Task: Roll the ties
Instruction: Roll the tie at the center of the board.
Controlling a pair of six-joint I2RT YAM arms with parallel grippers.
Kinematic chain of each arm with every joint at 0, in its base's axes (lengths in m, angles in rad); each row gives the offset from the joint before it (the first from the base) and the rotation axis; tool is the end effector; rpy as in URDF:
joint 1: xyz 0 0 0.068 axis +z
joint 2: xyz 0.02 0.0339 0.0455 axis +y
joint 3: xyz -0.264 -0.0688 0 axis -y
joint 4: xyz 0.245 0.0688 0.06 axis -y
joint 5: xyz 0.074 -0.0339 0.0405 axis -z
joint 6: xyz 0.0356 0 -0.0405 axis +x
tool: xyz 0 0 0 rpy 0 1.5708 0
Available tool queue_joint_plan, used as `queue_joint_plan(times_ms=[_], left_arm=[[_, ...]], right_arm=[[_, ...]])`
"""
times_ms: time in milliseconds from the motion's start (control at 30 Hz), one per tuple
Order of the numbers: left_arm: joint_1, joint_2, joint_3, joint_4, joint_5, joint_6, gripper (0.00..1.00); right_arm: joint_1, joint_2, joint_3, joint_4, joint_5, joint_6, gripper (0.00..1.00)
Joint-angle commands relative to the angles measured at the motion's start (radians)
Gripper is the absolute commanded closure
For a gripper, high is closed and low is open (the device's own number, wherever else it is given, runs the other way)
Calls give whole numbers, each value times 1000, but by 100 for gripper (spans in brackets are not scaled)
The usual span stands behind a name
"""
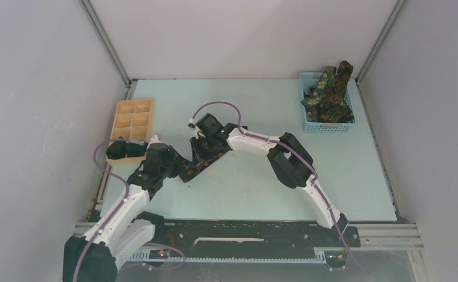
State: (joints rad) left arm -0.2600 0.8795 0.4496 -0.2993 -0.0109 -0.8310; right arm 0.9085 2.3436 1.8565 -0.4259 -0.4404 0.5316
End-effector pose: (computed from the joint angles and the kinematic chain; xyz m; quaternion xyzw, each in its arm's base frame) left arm 0.1751 -0.0462 0.1963 -0.2592 0.8752 -0.2077 0.3518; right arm 0.3040 0.4145 0.1568 -0.2423 0.8940 0.3633 0.1006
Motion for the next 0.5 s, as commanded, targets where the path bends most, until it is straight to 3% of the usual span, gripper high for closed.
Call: queue_joint_plan(times_ms=[0, 100, 200, 467], left_arm=[[-3, -82, 79, -129, -97, 36, 56], [5, -138, 75, -191, -117, 44, 40], [32, -190, 25, -209, -108, 40, 30], [105, -192, -96, -114, 3, 19, 29]], right_arm=[[3, 18, 44, -17, 6, -22, 75], [1, 25, 46, -20, 8, -27, 76], [0, 34, 49, -20, 6, -26, 77], [2, 50, 55, -30, 4, -31, 78]])
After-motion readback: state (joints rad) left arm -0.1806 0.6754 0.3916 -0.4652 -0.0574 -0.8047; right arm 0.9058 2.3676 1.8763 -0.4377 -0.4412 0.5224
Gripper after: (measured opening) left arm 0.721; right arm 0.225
